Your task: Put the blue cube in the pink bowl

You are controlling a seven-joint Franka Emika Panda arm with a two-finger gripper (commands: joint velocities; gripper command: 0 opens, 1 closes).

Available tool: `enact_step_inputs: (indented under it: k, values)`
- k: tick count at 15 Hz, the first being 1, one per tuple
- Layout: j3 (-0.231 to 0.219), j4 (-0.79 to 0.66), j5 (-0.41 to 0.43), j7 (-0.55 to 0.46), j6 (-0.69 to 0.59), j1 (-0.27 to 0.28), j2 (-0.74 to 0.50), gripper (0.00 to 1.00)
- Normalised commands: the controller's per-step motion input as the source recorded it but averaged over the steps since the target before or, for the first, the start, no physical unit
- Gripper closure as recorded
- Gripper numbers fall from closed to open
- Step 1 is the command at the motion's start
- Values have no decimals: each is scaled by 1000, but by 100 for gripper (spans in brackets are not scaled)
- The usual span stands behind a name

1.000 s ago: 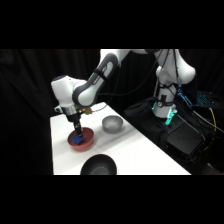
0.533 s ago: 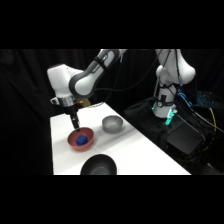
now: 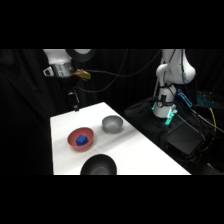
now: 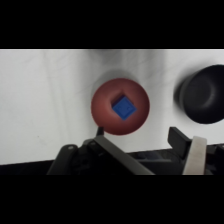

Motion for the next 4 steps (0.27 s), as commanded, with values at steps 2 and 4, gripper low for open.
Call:
enact_step_inputs:
  k: [2, 4]
  values:
    - [-44, -19, -40, -28, -260, 70, -294, 0]
    - [-44, 11, -48, -41, -200, 71, -226, 0]
